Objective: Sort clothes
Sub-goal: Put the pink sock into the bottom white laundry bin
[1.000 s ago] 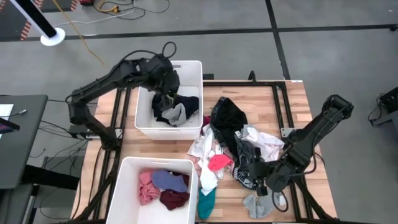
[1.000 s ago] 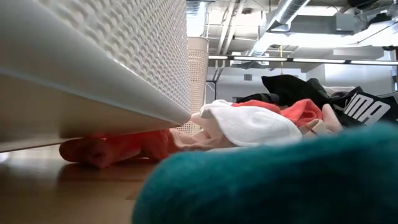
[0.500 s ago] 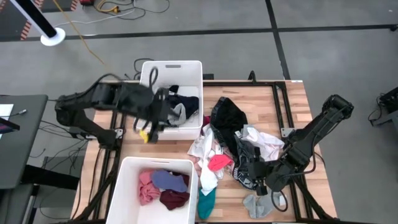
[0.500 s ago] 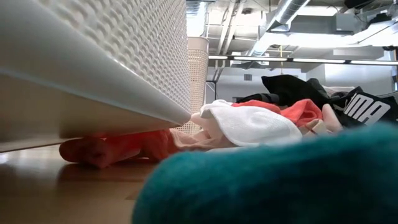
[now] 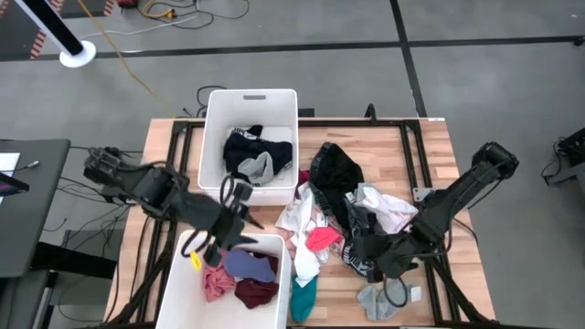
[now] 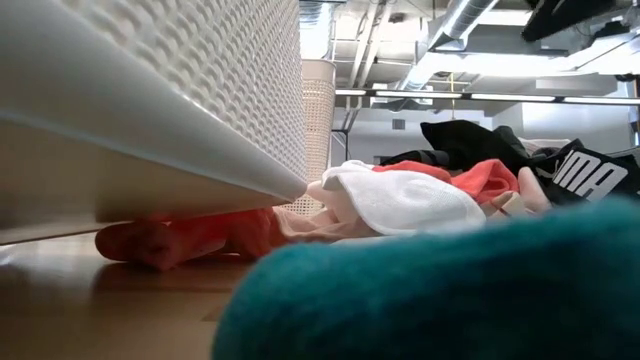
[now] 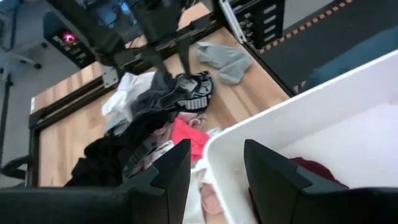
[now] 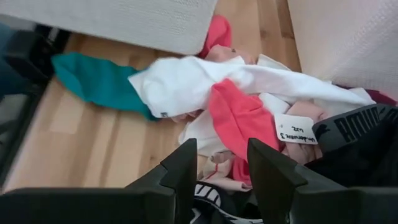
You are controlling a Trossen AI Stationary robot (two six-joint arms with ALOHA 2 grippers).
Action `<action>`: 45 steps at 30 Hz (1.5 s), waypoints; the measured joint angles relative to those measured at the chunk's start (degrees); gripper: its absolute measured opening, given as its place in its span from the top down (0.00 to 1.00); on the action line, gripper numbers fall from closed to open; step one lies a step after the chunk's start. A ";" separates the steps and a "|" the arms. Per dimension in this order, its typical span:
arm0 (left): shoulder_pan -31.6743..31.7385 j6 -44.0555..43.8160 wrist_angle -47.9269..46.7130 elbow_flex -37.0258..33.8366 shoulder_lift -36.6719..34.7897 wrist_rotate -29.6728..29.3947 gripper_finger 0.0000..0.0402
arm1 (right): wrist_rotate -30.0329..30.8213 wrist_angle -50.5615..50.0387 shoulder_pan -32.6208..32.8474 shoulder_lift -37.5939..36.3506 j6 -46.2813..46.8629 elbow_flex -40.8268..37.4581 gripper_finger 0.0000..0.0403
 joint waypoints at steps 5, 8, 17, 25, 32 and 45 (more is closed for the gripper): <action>-3.35 -0.42 3.68 -3.97 0.00 -0.28 0.65 | -1.29 1.21 -2.32 4.12 -1.78 0.00 0.61; -4.99 -0.52 5.43 -5.49 -0.02 -0.41 0.65 | -1.34 0.76 -3.81 6.80 -1.84 0.00 0.61; -8.05 -2.43 7.21 -8.26 0.00 -1.16 0.65 | -1.38 -2.84 -8.42 12.92 -1.84 0.00 0.61; -9.38 -3.97 7.02 -8.28 0.00 -1.22 0.65 | -2.77 -3.84 -11.66 15.51 -1.90 0.00 0.61; -9.46 -4.74 6.82 -8.28 0.00 -1.33 0.65 | -4.63 -3.71 -12.64 17.21 -2.36 0.00 0.68; -9.42 -4.88 6.64 -8.28 0.00 -1.53 0.65 | -4.64 -2.95 -12.45 17.15 -3.65 0.00 0.98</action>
